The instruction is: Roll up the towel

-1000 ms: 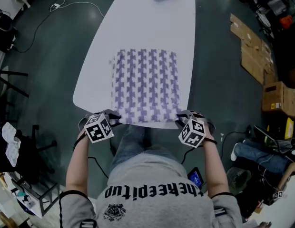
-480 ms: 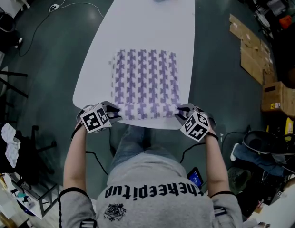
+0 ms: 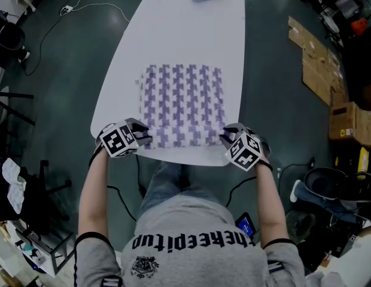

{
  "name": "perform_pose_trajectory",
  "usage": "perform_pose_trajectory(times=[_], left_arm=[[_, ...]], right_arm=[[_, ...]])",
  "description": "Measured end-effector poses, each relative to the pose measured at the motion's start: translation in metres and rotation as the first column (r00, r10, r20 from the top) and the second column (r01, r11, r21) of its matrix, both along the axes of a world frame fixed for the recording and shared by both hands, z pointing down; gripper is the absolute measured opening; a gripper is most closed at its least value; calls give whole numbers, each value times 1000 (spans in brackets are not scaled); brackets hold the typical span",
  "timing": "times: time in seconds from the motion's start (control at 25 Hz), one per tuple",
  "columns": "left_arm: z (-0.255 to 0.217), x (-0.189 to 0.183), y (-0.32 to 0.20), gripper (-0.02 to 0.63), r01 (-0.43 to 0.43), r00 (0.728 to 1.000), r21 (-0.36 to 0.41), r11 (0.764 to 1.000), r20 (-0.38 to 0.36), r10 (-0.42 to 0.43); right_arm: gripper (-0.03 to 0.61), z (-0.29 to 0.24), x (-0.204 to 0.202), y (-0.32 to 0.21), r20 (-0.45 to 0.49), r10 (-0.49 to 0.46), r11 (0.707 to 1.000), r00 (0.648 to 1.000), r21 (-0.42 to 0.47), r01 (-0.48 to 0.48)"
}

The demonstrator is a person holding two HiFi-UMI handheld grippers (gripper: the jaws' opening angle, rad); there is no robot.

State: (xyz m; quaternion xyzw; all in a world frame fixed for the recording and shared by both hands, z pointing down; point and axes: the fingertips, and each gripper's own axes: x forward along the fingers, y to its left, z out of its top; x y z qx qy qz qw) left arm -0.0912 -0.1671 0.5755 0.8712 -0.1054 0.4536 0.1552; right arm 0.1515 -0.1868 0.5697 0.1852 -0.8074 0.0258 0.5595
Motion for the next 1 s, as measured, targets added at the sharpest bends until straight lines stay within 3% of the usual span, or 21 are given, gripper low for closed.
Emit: perform_pose_trajectory(times=[0.12, 0.32, 0.4, 0.6, 0.72, 0.84, 1.0], left_arm=[[6, -12, -15, 114, 20, 1000, 9, 1000, 11, -21], [13, 14, -30, 114, 39, 999, 35, 999, 35, -40], [15, 8, -33, 117, 40, 998, 48, 998, 41, -42], [-1, -13, -37, 142, 41, 999, 130, 991, -9, -40], [-24, -18, -37, 155, 87, 995, 209, 974, -64, -75], [-50, -21, -34, 155, 123, 989, 312, 942, -116, -91], [-66, -8, -4, 154, 58, 994, 389, 919, -105, -18]], right_arm=[[98, 5, -11, -13, -17, 9, 1000, 1000, 10, -9], [98, 15, 13, -25, -36, 36, 999, 999, 20, -36], [100, 19, 6, -29, -46, 39, 999, 998, 22, -38], [100, 14, -13, -34, -19, 40, 999, 999, 36, -39], [115, -1, -9, -31, 34, 65, 997, 997, 41, -66], [133, -17, -6, -28, 65, 78, 994, 995, 75, -83], [135, -41, -6, -22, 86, 65, 984, 994, 159, -78]])
